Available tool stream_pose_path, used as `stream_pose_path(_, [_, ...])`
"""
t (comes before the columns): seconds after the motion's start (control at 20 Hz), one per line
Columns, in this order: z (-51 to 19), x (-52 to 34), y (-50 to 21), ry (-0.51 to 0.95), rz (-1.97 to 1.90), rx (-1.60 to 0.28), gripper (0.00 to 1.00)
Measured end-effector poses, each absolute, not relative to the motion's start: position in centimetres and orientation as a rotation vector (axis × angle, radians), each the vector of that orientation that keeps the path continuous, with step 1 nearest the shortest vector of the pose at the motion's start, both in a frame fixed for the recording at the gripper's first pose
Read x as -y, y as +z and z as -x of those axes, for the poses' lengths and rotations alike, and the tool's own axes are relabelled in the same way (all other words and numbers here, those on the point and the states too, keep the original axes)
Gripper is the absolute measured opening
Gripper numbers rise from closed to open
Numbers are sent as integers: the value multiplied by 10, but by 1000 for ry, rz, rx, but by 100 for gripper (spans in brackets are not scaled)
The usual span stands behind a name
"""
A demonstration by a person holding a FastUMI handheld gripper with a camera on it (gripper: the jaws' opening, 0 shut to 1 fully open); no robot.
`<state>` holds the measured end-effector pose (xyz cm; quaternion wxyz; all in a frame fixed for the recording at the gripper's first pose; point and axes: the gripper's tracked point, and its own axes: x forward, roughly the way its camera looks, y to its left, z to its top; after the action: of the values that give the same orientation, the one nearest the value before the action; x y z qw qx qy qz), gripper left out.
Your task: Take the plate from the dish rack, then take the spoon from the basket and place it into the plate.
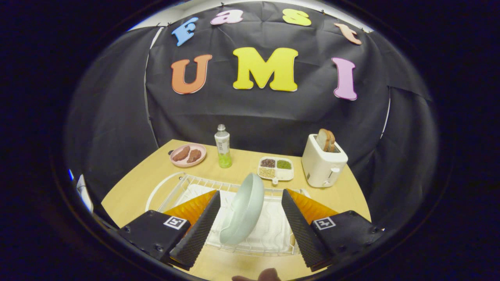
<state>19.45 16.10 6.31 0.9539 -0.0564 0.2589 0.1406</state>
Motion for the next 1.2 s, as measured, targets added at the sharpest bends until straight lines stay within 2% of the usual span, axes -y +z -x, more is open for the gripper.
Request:
stream_pose_path(0.8, [-230, -193, -14, 246, 28, -837, 100])
stream_pose_path(1.1, [-231, -191, -21, 230, 41, -882, 87])
stream_pose_path(1.15, [-231, -190, -20, 221, 49, -879, 79])
stream_pose_path(1.2, [-231, -188, -18, 210, 56, -875, 75])
